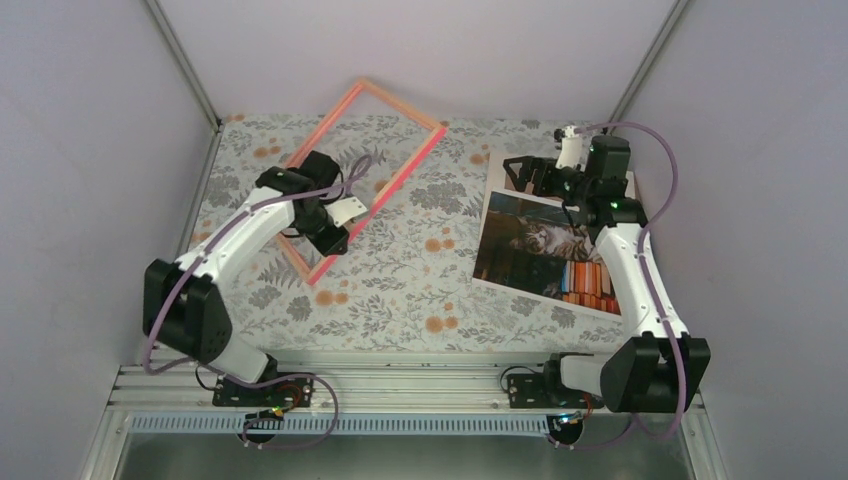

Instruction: Put the photo into the frame

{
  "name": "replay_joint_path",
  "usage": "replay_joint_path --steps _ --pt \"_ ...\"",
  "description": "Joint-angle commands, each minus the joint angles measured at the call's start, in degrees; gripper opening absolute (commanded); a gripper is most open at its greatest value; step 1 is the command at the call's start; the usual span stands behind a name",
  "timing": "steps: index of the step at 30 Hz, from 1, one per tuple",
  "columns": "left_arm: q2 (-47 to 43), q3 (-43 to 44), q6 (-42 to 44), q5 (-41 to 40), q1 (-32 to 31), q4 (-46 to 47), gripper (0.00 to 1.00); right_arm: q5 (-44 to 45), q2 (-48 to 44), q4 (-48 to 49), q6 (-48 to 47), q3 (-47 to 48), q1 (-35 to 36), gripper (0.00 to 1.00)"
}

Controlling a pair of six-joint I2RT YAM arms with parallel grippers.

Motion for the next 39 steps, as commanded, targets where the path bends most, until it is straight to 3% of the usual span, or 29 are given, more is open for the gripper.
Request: replay_joint_path --steps 1,11,21,24,28,30,31,33,36,39 --pt "3.7 0.1 -10.7 -0.1 -0.8 6.7 0.02 -0.5 0.2 2.3 3.6 -2.0 -0.7 1.0" --pt "17.1 0.9 -34.2 5.0 -5.6 15.6 0.02 -2.2 1.9 1.9 5.1 -5.9 -0.7 1.0" --pt "34.5 9.9 -46.0 12.3 -10.2 17.9 0.03 -4.6 6.0 1.6 3.7 -8.3 -0.7 1.0" --pt "38.5 11.7 -45.9 16.5 -11.1 18.1 0.2 -5.3 8.2 1.1 2.9 -7.8 -0.7 1.0" --pt "35.9 12.7 -45.0 16.1 -10.8 19.3 0.65 -5.4 11.0 0.3 2.1 -6.3 -0.7 1.0" --pt "30.8 12.0 -43.1 15.1 -9.5 21.5 0.91 -6.3 12.0 0.9 2.5 -6.1 -0.5 1.0" --pt "28.0 11.2 -41.6 14.7 -8.5 23.4 1.0 -6.8 12.5 1.2 2.7 -5.9 -0.2 1.0" --pt "22.8 9.0 -37.7 15.9 -4.8 25.7 1.0 -7.8 13.2 2.4 3.4 -5.9 0.5 1.0" --pt "19.5 9.1 -29.2 16.9 5.8 26.0 1.0 -8.4 14.2 3.9 3.8 -5.9 2.6 1.0" --pt "19.4 11.7 -18.4 12.0 14.5 26.2 1.0 -8.6 15.9 5.1 4.0 -5.6 4.6 1.0"
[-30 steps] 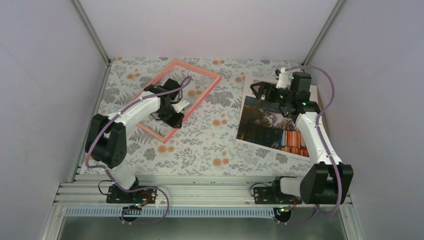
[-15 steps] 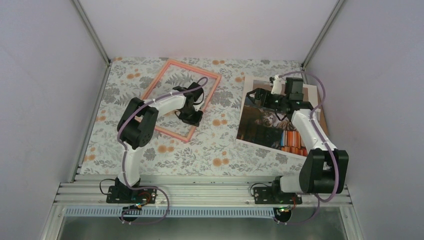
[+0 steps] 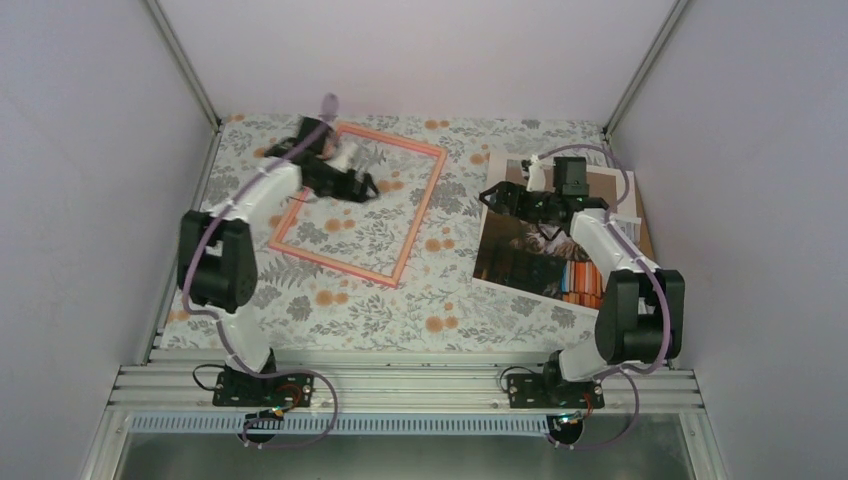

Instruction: Put the photo into the frame

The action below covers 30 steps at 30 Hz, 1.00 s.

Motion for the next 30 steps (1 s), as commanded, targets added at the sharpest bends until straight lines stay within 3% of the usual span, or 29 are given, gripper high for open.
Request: replay_joint_path --steps 1,5,10,16,22,30 --pt "-0.9 3.3 16.9 -3.9 13.0 2.8 1.0 -2.7 3.0 3.5 0.4 1.9 3.3 1.0" --pt "6.2 8.8 22.7 -5.9 20.1 2.6 1.0 -4.6 6.5 4.9 0.5 3.0 5.1 1.0" --pt "15.9 15.8 24.6 -3.6 24.1 0.8 1.0 -5.2 9.6 4.9 -1.3 4.8 6.7 1.0" --pt "21.0 18.4 25.9 -1.1 24.0 -1.6 0.77 -4.7 11.4 4.3 -2.4 5.1 7.1 1.0" --pt "10.7 8.2 25.7 -12.8 14.8 6.3 0.74 0.6 10.4 2.6 -4.3 6.1 7.0 1.0" --pt "9.8 8.4 17.2 -9.0 -0.4 5.4 0.79 5.3 8.1 1.3 -5.3 9.0 4.3 1.0"
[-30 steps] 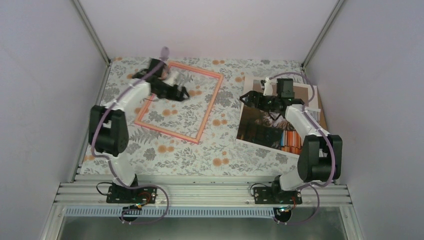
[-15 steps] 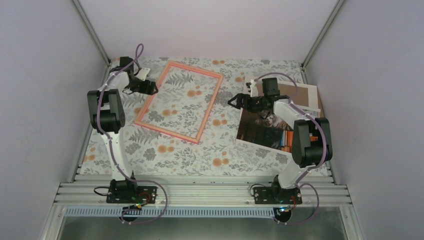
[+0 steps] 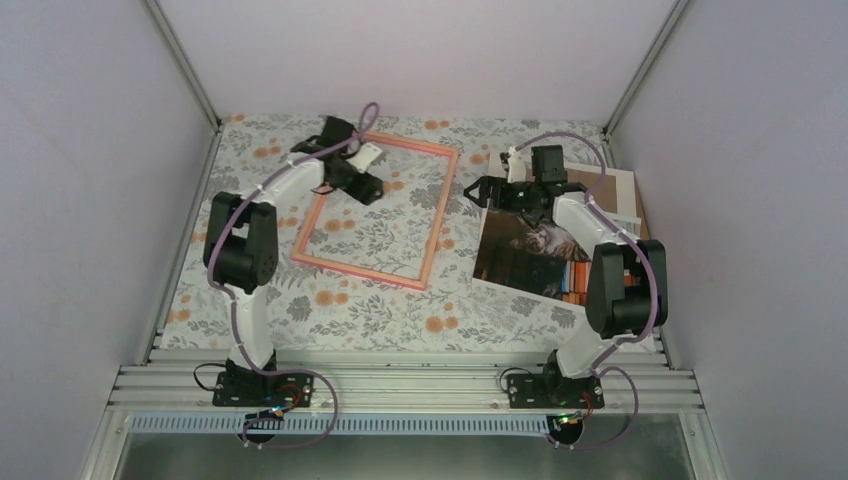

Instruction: Put the photo into the frame

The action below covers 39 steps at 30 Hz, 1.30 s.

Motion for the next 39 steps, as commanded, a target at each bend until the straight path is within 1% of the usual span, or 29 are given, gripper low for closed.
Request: replay_joint_path --steps 1,5,7,11,15,18,21,23,26,30,31,32,36,39 --pt "0.2 0.5 -5.7 2.5 -6.5 1.4 0.8 4.2 -2.4 -0.4 -2.1 2.2 -2.0 1.0" --pt "2.8 2.8 -9.2 0.7 -13.9 3.1 0.83 6.0 -3.6 -0.8 -2.5 1.7 -3.7 1.0" --pt "4.5 3.5 -11.0 -0.8 -16.3 4.4 0.83 7.0 -4.3 -1.1 -2.6 1.7 -4.7 1.0" --pt "8.5 5.3 -13.8 -5.1 -19.8 6.0 0.83 10.3 -6.0 -2.0 -3.7 2.0 -6.8 1.0" --pt "13.0 7.9 -15.0 -8.6 -22.0 5.4 0.83 12.7 -7.5 -2.7 -4.5 1.7 -9.0 1.0" --pt "16.2 11.1 -16.1 -9.6 -23.2 2.7 0.76 12.1 -8.4 -2.7 -4.3 1.0 -10.8 1.0" --pt "17.1 10.7 -15.9 -12.4 -24.6 2.3 0.66 11.9 -9.0 -2.7 -4.2 0.4 -11.8 1.0" --pt "16.5 8.2 -14.5 -14.9 -25.5 2.6 0.62 12.1 -9.2 -2.7 -4.4 0.3 -12.2 1.0" --pt "13.9 3.2 -12.0 -15.6 -25.7 2.5 0.55 12.4 -9.3 -2.7 -4.7 0.6 -12.7 1.0" --pt "6.8 -8.1 -5.6 -13.6 -25.6 4.3 0.49 12.4 -9.6 -2.9 -5.3 0.6 -13.3 1.0" --pt "4.8 -11.3 -3.7 -12.8 -25.5 4.7 0.46 12.5 -9.6 -3.0 -5.4 0.5 -13.4 1.0" --pt "2.6 -14.2 -1.2 -11.6 -25.4 4.7 0.43 12.4 -9.7 -3.1 -5.6 0.3 -13.5 1.0" --pt "-7.2 -26.9 10.1 -6.1 -25.0 4.8 0.38 12.3 -10.7 -3.6 -6.8 -0.2 -13.7 1.0" --pt "-15.0 -36.9 19.8 -5.3 -24.9 5.4 0.32 12.9 -11.6 -4.6 -8.3 -0.7 -13.9 1.0"
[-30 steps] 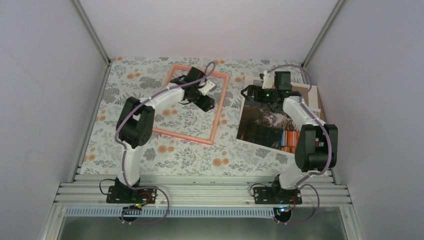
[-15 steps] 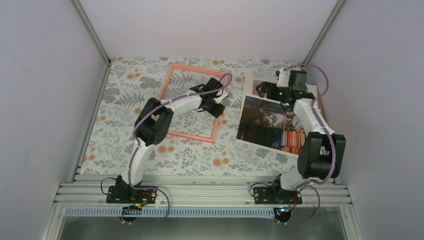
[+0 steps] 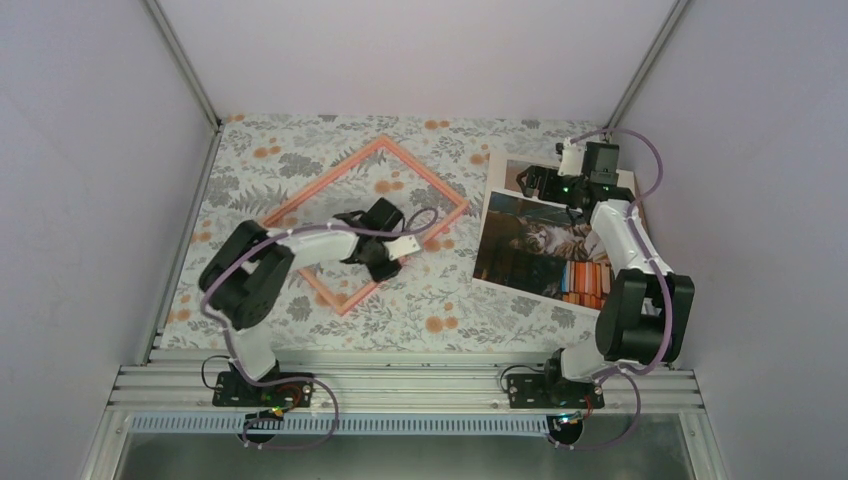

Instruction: Put the photo into the frame

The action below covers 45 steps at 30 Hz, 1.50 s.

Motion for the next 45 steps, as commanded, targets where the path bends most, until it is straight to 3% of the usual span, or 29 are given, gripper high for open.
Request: replay_joint_path --steps 1,10,20,21,22,25,26,33,36,41,45 --pt "-8.8 -12.0 17.8 3.6 -0.1 -3.8 0.31 1.0 -3.0 -1.5 -3.7 -1.2 -0.9 1.0" --pt "-20.1 -25.8 37.9 4.6 5.1 -7.6 0.27 -0.2 -3.4 -6.1 -9.5 -0.1 -1.4 1.0" --pt "-24.2 -28.7 45.7 3.4 12.7 -14.2 0.27 -6.1 1.5 -12.8 -16.9 3.7 -1.7 0.98" --pt "-24.3 -28.6 45.8 3.1 13.7 -14.1 0.29 -6.7 2.0 -13.5 -17.3 4.2 -1.8 0.98" --pt "-24.7 -28.0 45.5 3.0 14.4 -14.2 0.38 -7.8 2.8 -14.5 -18.4 4.7 -1.9 0.98" --pt "-27.0 -22.0 43.0 5.5 15.2 -17.2 0.92 -11.3 5.4 -18.9 -23.1 6.7 -2.2 0.96" --pt "-27.8 -19.1 41.5 7.2 15.3 -18.6 0.99 -12.3 6.2 -20.4 -24.3 7.6 -2.3 0.96" --pt "-24.9 9.2 21.7 14.6 14.4 -16.3 1.0 -15.5 13.0 -30.0 -31.1 14.1 -4.1 1.0" --pt "-21.1 20.2 9.8 16.7 14.1 -8.3 1.0 -14.6 13.6 -32.3 -33.0 14.1 -5.7 1.0" --pt "-15.0 28.2 -8.1 24.0 14.2 6.3 1.0 -13.3 12.1 -36.2 -34.1 14.2 -9.1 1.0" --pt "0.9 47.0 -8.1 36.1 14.8 -6.3 1.0 -7.7 9.5 -36.9 -34.6 11.4 -10.8 1.0"
